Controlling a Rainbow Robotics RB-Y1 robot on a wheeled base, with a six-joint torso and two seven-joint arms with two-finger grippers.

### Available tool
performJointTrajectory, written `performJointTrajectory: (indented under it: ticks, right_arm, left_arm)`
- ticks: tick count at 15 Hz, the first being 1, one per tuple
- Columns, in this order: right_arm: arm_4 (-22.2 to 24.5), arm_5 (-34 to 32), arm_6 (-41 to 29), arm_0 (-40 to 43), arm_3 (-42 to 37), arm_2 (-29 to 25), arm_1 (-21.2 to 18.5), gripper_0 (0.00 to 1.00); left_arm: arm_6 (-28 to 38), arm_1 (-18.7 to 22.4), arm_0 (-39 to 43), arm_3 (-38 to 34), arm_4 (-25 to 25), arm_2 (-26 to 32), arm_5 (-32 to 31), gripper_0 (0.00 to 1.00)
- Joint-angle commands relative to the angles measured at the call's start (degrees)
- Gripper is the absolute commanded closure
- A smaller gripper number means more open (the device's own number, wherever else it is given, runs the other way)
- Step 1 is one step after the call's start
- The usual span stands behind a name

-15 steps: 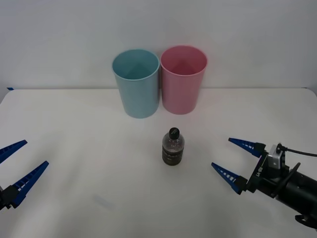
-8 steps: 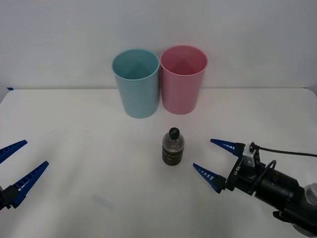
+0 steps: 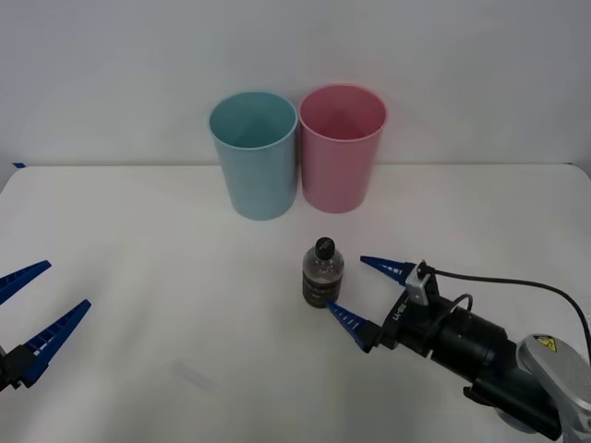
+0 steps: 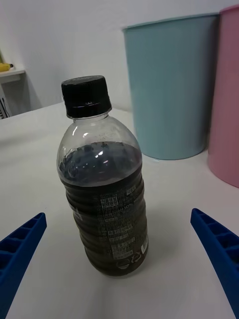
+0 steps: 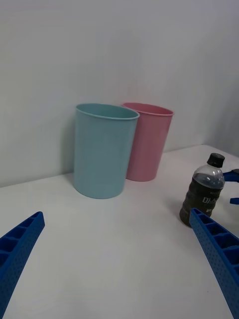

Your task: Grasp the object on the table and drop it into the matching bin: aluminum can to the light blue bin, PET bottle to the pink bin.

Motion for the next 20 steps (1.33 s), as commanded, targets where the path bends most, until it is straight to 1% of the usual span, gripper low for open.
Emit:
performJointTrajectory:
  ticks: [1,9,14,15,16,17,20]
  right_arm:
    - [0.0,3.7,0.6,-1.1,0.0,2.6,0.9,0.0]
    - [0.0,12.8,1.9,-3.4,0.0,8.2,2.6,0.0]
    - [0.1,15.2,2.1,-4.0,0.0,9.0,3.1,0.0]
    - [0.1,15.5,2.2,-4.1,0.0,9.1,3.0,0.27]
    - [0.0,15.7,2.2,-4.1,0.0,9.1,3.1,0.92]
    - [0.1,15.9,2.2,-4.1,0.0,9.1,3.2,1.0]
    - [0.0,16.2,2.2,-4.3,0.0,9.1,3.3,1.0]
  left_arm:
    - [0.0,0.0,0.0,0.0,0.0,0.0,0.0,0.0]
    - [0.0,0.0,0.0,0.0,0.0,0.0,0.0,0.0]
    - [0.0,0.0,0.0,0.0,0.0,0.0,0.0,0.0]
    - [0.0,0.0,0.0,0.0,0.0,0.0,0.0,0.0]
    - [0.0,0.0,0.0,0.0,0.0,0.0,0.0,0.0]
    - [0.0,0.0,0.0,0.0,0.0,0.0,0.0,0.0]
    - [0.0,0.0,0.0,0.0,0.0,0.0,0.0,0.0]
